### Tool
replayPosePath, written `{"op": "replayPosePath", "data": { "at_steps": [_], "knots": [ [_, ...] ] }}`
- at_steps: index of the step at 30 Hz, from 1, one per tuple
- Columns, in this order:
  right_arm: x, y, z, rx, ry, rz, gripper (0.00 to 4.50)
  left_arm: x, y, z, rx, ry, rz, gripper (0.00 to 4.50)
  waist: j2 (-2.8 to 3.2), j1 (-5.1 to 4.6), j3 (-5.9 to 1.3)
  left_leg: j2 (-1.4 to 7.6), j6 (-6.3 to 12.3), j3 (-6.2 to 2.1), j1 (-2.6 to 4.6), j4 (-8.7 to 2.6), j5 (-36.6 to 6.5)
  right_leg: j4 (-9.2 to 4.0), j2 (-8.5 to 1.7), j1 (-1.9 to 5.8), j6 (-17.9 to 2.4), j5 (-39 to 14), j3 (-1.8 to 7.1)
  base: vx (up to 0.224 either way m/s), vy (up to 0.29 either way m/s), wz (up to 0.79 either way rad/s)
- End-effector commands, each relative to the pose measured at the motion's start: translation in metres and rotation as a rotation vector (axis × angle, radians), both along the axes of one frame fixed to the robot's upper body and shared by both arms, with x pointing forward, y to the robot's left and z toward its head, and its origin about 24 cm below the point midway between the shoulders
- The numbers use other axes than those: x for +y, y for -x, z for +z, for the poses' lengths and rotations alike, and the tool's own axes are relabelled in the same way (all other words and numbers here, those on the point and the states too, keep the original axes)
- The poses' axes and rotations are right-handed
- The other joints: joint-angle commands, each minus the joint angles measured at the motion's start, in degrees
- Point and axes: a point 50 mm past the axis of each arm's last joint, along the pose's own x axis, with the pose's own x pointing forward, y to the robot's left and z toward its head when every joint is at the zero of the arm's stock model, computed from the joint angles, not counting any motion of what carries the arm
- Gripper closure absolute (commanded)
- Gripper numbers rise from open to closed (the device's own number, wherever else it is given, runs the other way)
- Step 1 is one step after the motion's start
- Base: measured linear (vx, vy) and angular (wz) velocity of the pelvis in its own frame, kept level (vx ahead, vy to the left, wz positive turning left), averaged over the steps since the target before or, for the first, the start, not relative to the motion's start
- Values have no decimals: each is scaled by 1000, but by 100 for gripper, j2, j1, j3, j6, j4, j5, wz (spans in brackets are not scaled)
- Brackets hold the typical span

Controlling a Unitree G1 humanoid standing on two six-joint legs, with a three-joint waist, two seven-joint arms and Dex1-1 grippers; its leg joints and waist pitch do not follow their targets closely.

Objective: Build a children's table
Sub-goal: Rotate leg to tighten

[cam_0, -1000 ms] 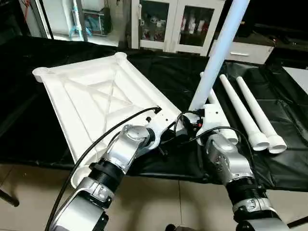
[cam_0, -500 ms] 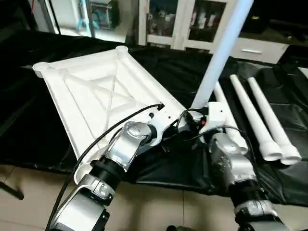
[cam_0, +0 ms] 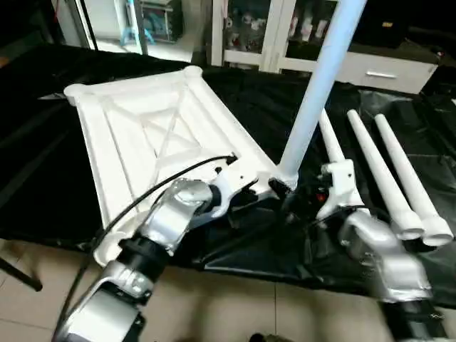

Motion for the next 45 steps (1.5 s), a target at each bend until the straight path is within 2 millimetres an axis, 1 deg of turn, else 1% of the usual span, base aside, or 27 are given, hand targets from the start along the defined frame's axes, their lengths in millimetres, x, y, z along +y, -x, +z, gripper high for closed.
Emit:
{"op": "replayPosePath", "data": {
  "at_steps": [1,2,3,4,7,8,9,10,11,13,14,17,19,20,22,23,26,27,28,33,35,38,39,40,43,44,45],
  "knots": [
    [-8,5,7,-15,60,87,5,0,12,-6,41,-35,-125,450,4,44,-392,-15,662,110,-59,-399,-526,-250,-118,479,-1224,-1085,218,0,0,0],
    [-9,5,7,-16,68,92,5,1,12,-6,45,-37,-132,450,2,40,-400,-15,667,119,-57,-397,-488,-243,-118,479,-1253,-1030,223,0,0,0],
    [-16,5,9,-18,102,109,5,4,16,-8,60,-50,-166,450,0,44,-398,-20,665,117,-64,-390,-450,-230,-114,479,-1297,-965,220,0,0,0],
    [-23,5,13,-17,139,128,5,8,21,-9,85,-67,-219,450,8,53,-396,-8,682,117,-52,-391,-442,-223,-121,479,-1339,-925,222,0,0,0],
    [-27,5,15,-15,157,141,5,10,25,-9,101,-73,-251,450,6,72,-394,-18,710,139,-43,-377,-419,-218,-112,463,-1379,-914,229,0,0,0],
    [-28,5,16,-12,170,151,5,11,27,-10,112,-77,-281,450,-9,80,-391,-17,710,140,-38,-379,-435,-223,-113,459,-1371,-950,227,0,0,0],
    [-29,5,17,-3,184,191,5,13,34,-9,141,-81,-345,450,-8,95,-390,-5,697,128,-43,-387,-462,-208,-123,471,-1369,-1003,225,0,0,0],
    [-29,5,17,0,185,200,5,14,36,-9,147,-82,-355,450,-10,96,-391,-3,696,129,-47,-387,-472,-206,-121,474,-1367,-1015,226,0,0,0],
    [-29,5,18,2,186,208,5,14,37,-9,153,-83,-364,450,1,98,-382,-2,687,133,-43,-385,-477,-208,-118,461,-1365,-1009,230,0,0,0],
    [-25,9,18,17,165,305,5,16,40,-10,169,-102,-392,450,1,103,-380,-5,673,139,-33,-384,-544,-213,-112,455,-1353,-1071,230,0,0,0],
    [-23,11,17,27,150,346,5,17,41,-10,169,-108,-396,450,-19,106,-383,-2,672,140,-35,-382,-540,-213,-117,458,-1348,-1074,232,0,0,0],
    [-21,14,15,36,153,394,5,18,42,-11,170,-118,-400,450,-9,141,-388,2,685,142,-27,-372,-440,-189,-115,450,-1391,-956,234,0,0,0],
    [-21,13,14,37,161,408,5,19,42,-10,172,-118,-402,450,-11,155,-383,-1,669,143,-35,-372,-441,-190,-116,453,-1385,-981,234,0,0,0],
    [-20,12,13,37,158,411,21,19,43,-10,173,-119,-403,450,-12,158,-382,0,645,147,-27,-375,-497,-200,-115,446,-1367,-1057,233,0,0,0],
    [-20,11,13,36,155,416,42,19,43,-10,174,-119,-405,450,-31,159,-375,-8,592,147,-37,-377,-581,-211,-114,447,-1311,-1185,239,0,0,0],
    [-19,10,14,36,151,426,42,19,44,-10,177,-119,-407,450,-29,157,-383,-8,580,143,-42,-377,-595,-203,-120,456,-1303,-1207,239,0,0,0],
    [-16,10,13,40,150,459,71,19,45,-10,181,-122,-411,450,-28,154,-374,-12,554,140,-49,-374,-638,-217,-117,447,-1242,-1328,242,0,0,0],
    [-16,10,13,40,150,459,78,19,45,-10,181,-122,-411,450,-45,149,-373,-14,555,141,-54,-372,-642,-216,-116,449,-1227,-1346,241,0,0,0],
    [-16,10,12,45,156,476,85,19,46,-10,182,-122,-411,450,-44,156,-372,-18,546,138,-61,-370,-633,-218,-119,452,-1196,-1401,244,0,0,0],
    [-17,15,7,74,193,541,130,20,48,-11,191,-129,-418,450,-31,150,-373,-15,547,130,-66,-372,-640,-218,-112,451,-1183,-1421,237,0,0,0],
    [-18,16,5,84,204,557,148,20,48,-12,193,-131,-419,450,-33,148,-377,-18,555,127,-74,-366,-581,-204,-108,460,-1208,-1332,238,0,0,0],
    [-18,16,2,95,216,571,168,21,48,-12,194,-134,-420,450,-33,146,-382,-19,589,132,-66,-357,-549,-196,-109,455,-1260,-1229,240,0,0,0],
    [-18,16,2,95,217,570,190,20,48,-12,194,-135,-419,450,-33,147,-380,-20,593,133,-66,-357,-545,-194,-107,455,-1273,-1221,239,0,0,0],
    [-18,16,1,96,218,571,198,20,48,-12,194,-135,-419,450,-31,147,-381,-20,602,133,-67,-356,-538,-190,-107,454,-1289,-1204,240,0,0,0],
    [-18,15,0,98,226,574,207,21,48,-12,196,-137,-421,450,-31,146,-378,-17,601,131,-65,-358,-590,-197,-108,455,-1281,-1270,236,0,0,0],
    [-17,14,0,98,227,576,223,21,48,-12,198,-138,-422,450,-30,144,-372,-18,588,131,-63,-364,-641,-210,-106,452,-1267,-1334,234,0,0,0],
    [-17,14,0,98,228,576,223,21,48,-12,198,-139,-423,450,-29,143,-377,-17,581,130,-62,-362,-649,-208,-108,454,-1265,-1340,235,0,0,0]
  ]
}}
